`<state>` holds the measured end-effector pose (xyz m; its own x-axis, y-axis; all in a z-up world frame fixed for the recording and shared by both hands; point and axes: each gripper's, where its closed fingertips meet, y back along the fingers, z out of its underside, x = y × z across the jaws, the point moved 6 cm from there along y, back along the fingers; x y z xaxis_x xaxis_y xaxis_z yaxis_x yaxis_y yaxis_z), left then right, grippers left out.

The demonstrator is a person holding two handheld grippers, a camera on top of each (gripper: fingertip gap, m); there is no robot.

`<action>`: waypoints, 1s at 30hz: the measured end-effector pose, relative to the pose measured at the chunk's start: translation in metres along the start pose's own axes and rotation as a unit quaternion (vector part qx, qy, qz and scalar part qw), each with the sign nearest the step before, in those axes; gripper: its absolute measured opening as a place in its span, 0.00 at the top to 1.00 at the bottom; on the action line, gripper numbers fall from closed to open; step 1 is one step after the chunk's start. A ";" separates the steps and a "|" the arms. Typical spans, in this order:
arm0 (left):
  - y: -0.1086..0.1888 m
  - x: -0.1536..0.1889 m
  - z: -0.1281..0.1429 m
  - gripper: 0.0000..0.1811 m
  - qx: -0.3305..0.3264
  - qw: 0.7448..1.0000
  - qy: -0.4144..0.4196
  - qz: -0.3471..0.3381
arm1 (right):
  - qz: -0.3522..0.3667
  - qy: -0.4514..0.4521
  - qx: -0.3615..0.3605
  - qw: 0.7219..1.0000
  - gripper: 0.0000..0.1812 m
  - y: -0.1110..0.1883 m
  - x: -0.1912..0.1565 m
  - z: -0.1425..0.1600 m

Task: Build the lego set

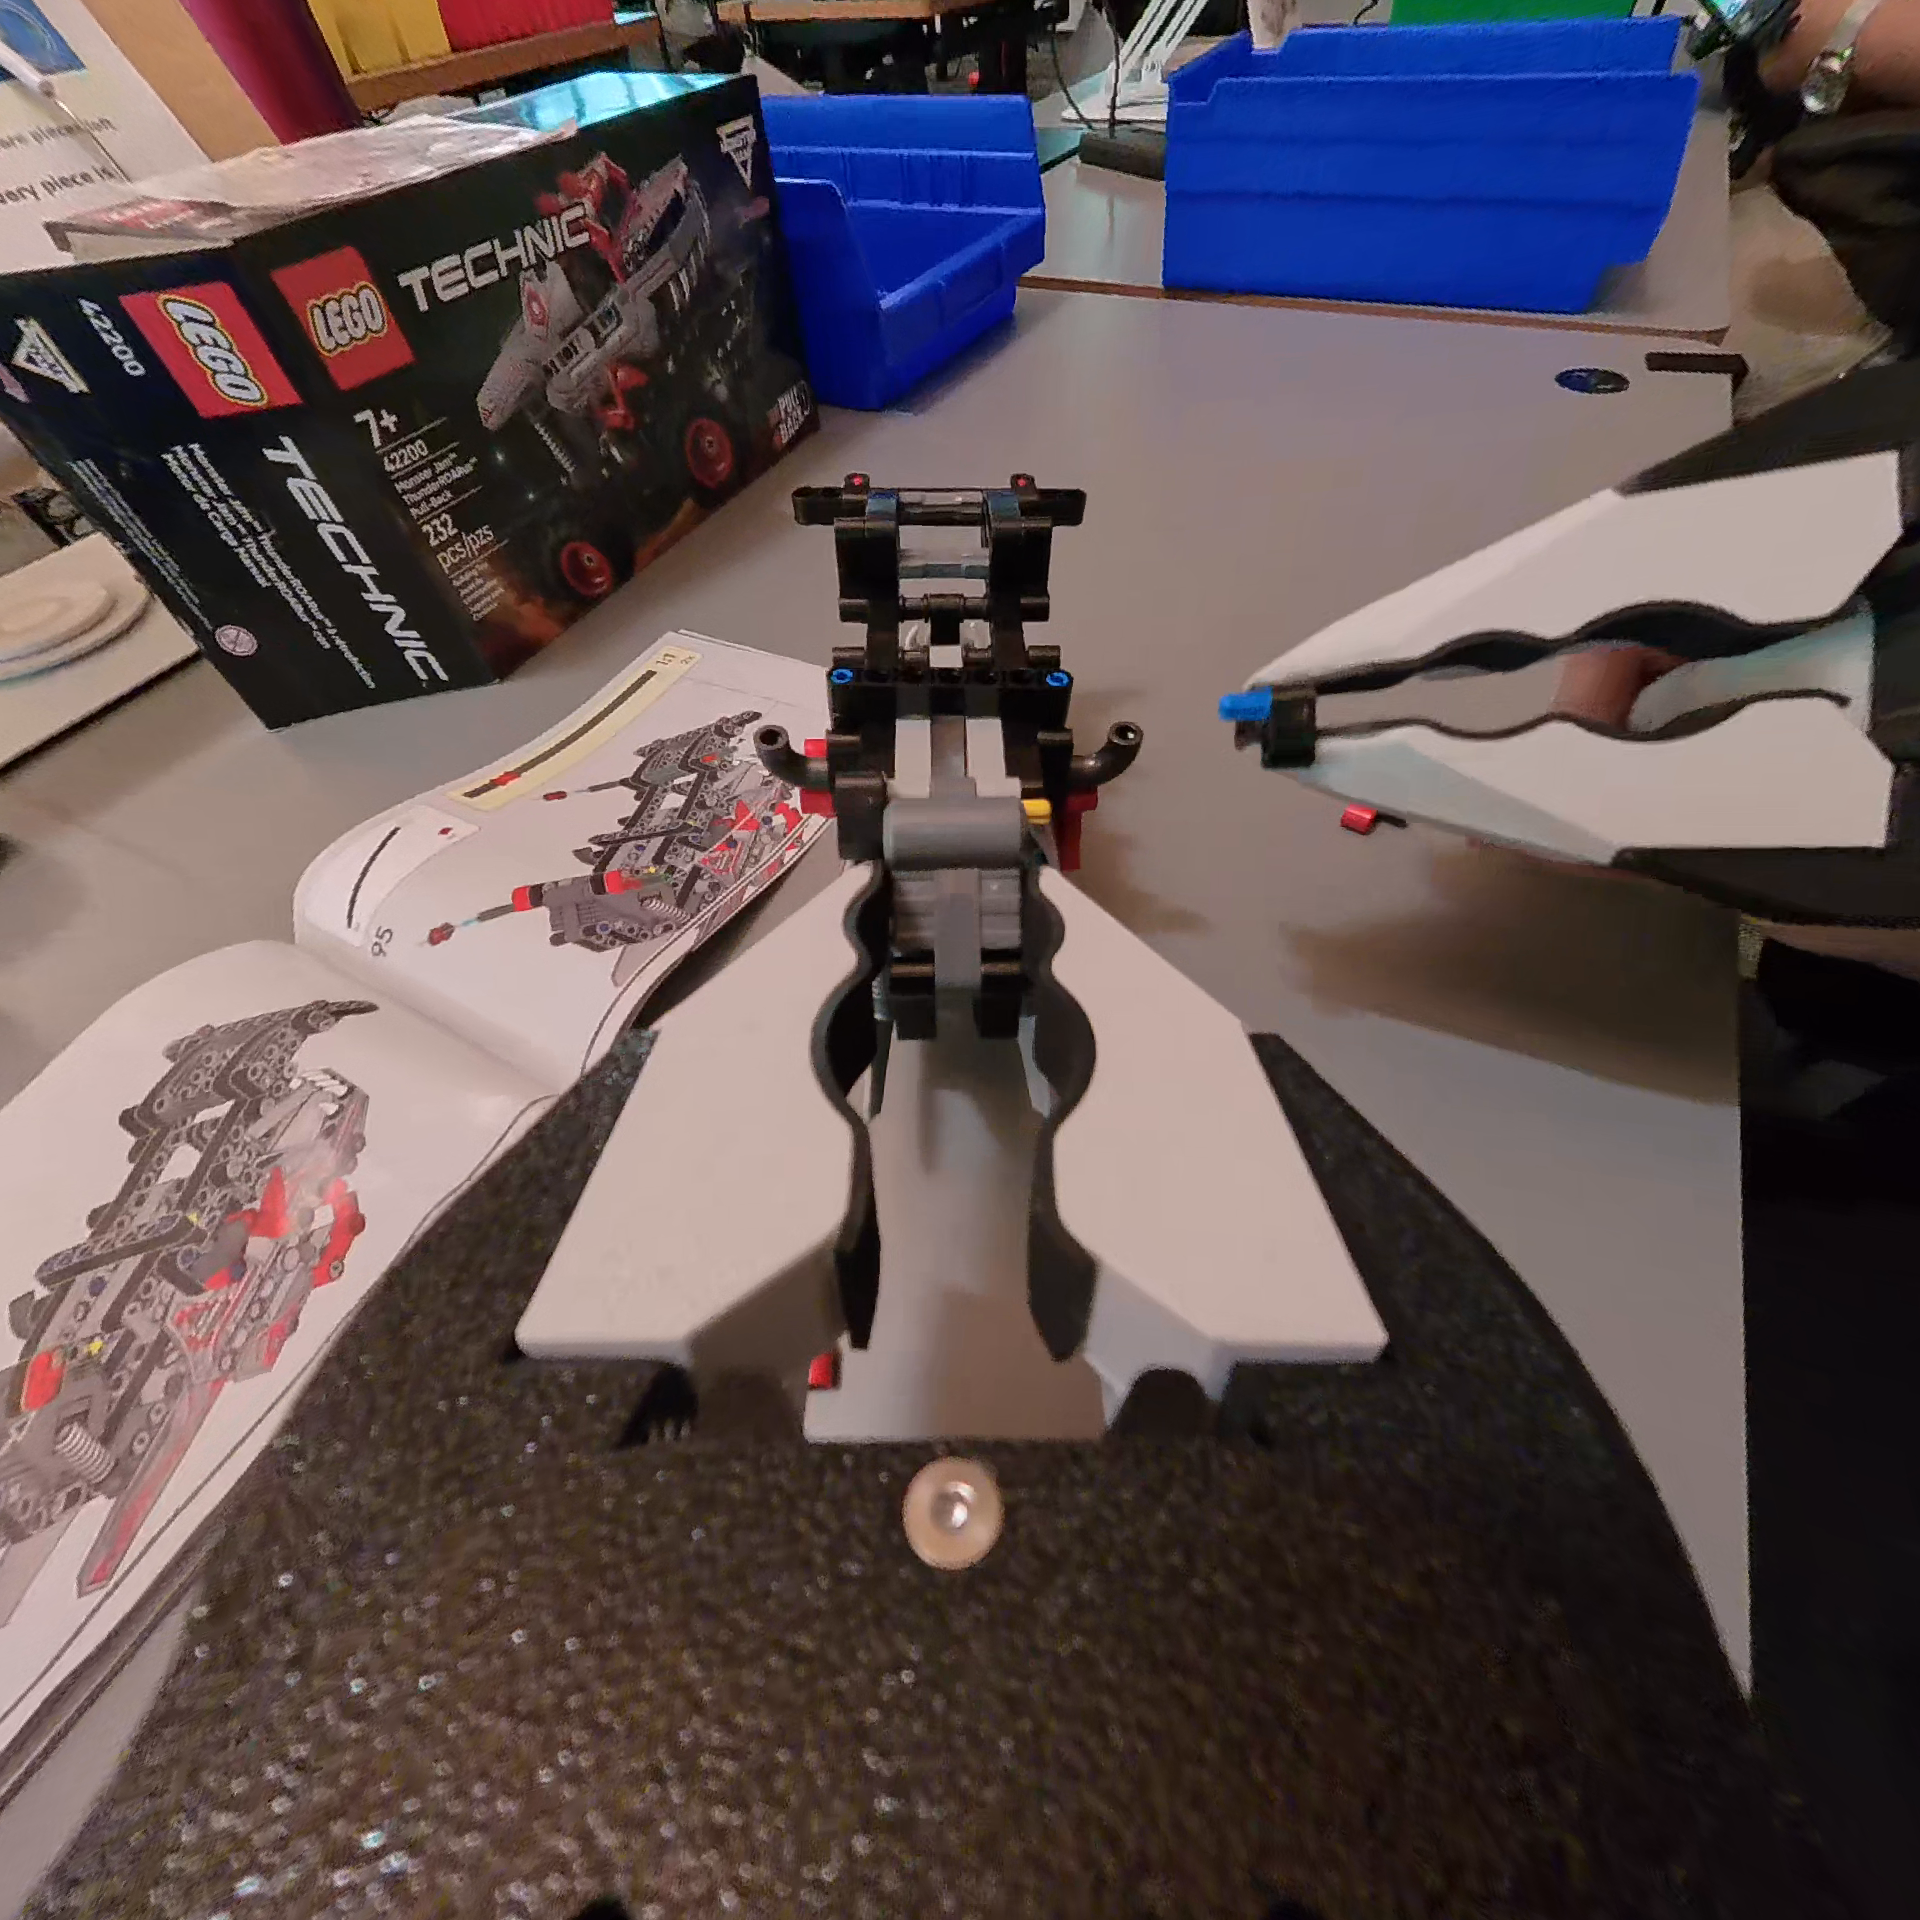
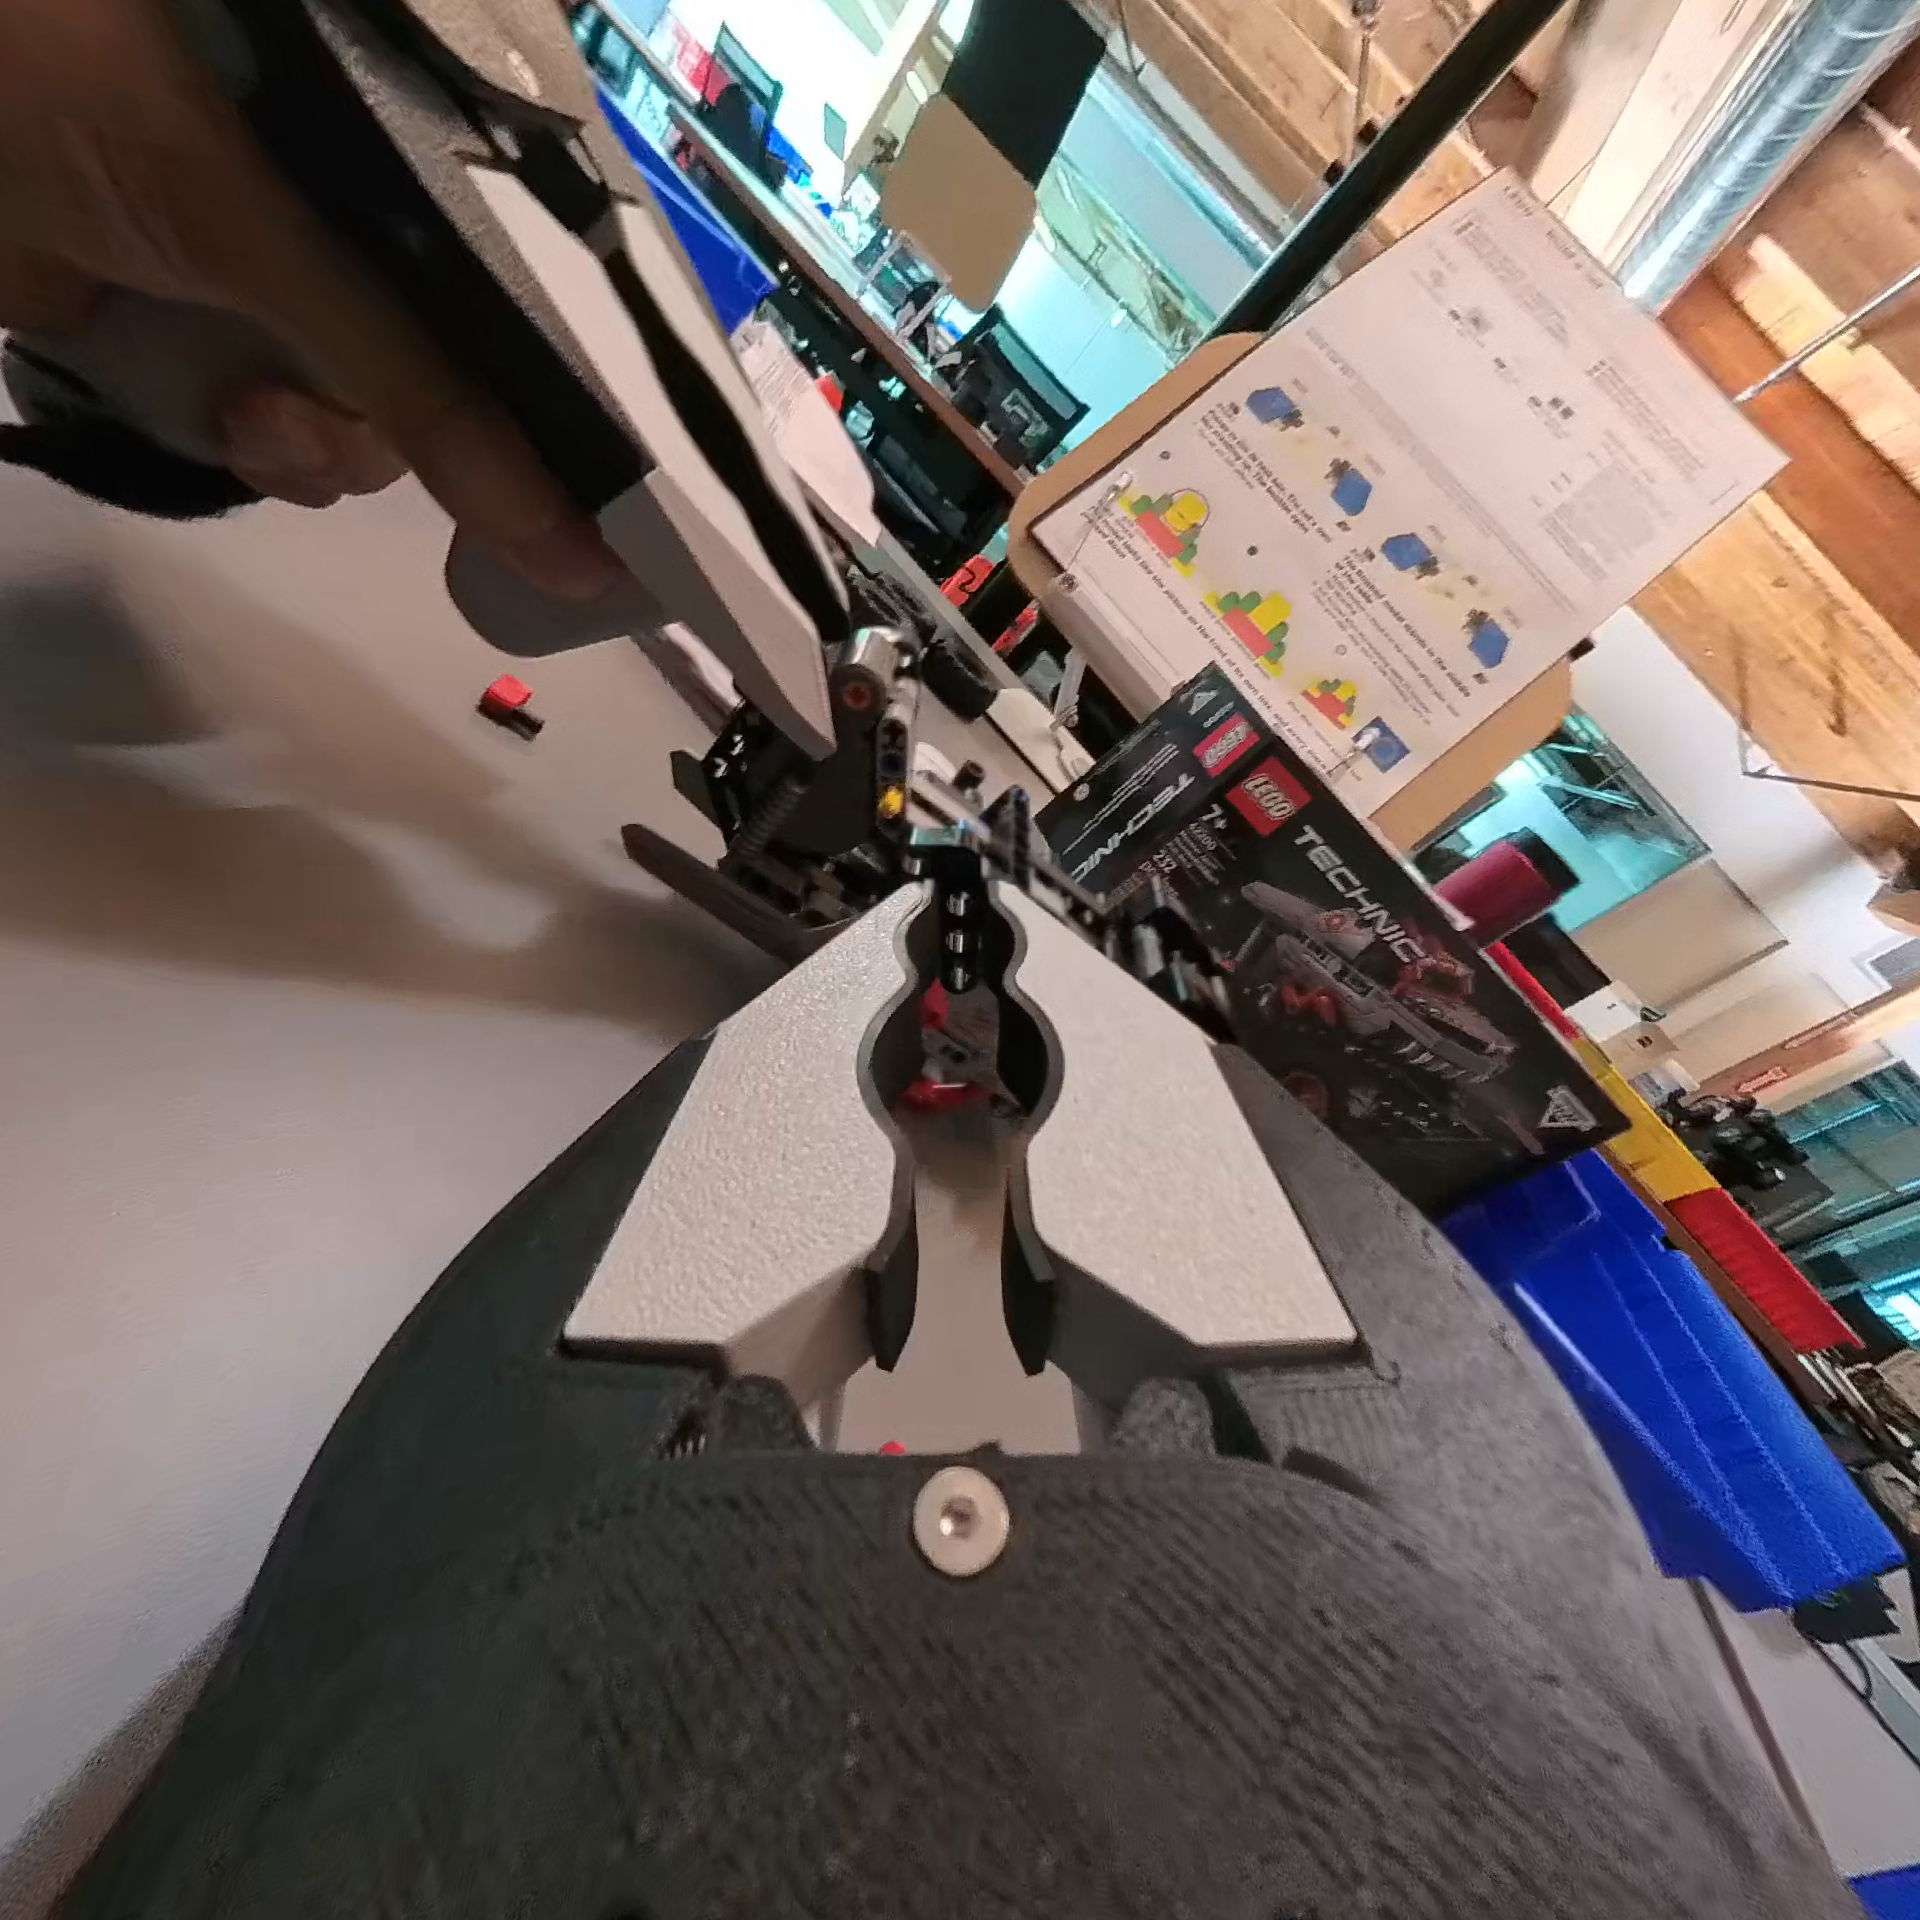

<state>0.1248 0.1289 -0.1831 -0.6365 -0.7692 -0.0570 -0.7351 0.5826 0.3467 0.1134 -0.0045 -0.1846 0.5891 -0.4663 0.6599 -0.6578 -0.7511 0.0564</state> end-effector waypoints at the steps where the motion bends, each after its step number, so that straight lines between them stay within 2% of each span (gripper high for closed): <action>1: 0.001 -0.001 0.001 0.88 -0.004 1.000 0.000 -0.003 | -0.008 -0.002 -0.009 1.000 0.97 0.000 -0.003 0.002; 8: 0.004 -0.002 0.003 0.87 -0.029 0.999 -0.017 -0.027 | -0.080 0.011 -0.057 0.995 0.97 -0.007 -0.022 0.009; 13: 0.005 -0.002 0.004 0.87 -0.034 0.999 -0.013 -0.033 | -0.082 -0.005 -0.067 0.994 0.97 -0.011 -0.028 0.007; 21: 0.009 -0.003 -0.001 0.83 -0.025 0.999 -0.016 -0.039 | -0.047 -0.032 0.009 0.998 0.97 -0.006 -0.020 -0.007; 26: 0.012 -0.004 -0.002 0.83 -0.019 0.999 -0.019 -0.042 | -0.061 -0.052 -0.003 0.997 0.97 -0.008 -0.020 -0.005; 30: 0.014 -0.006 0.001 0.82 -0.025 0.998 -0.021 -0.050 | -0.070 -0.065 -0.041 0.995 0.97 -0.012 -0.022 -0.001</action>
<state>0.1182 0.1414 -0.1788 -0.5698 -0.8111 -0.1323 -0.7841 0.4884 0.3829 0.1075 0.0149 -0.1990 0.7304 -0.4196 0.5390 -0.5971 -0.7755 0.2054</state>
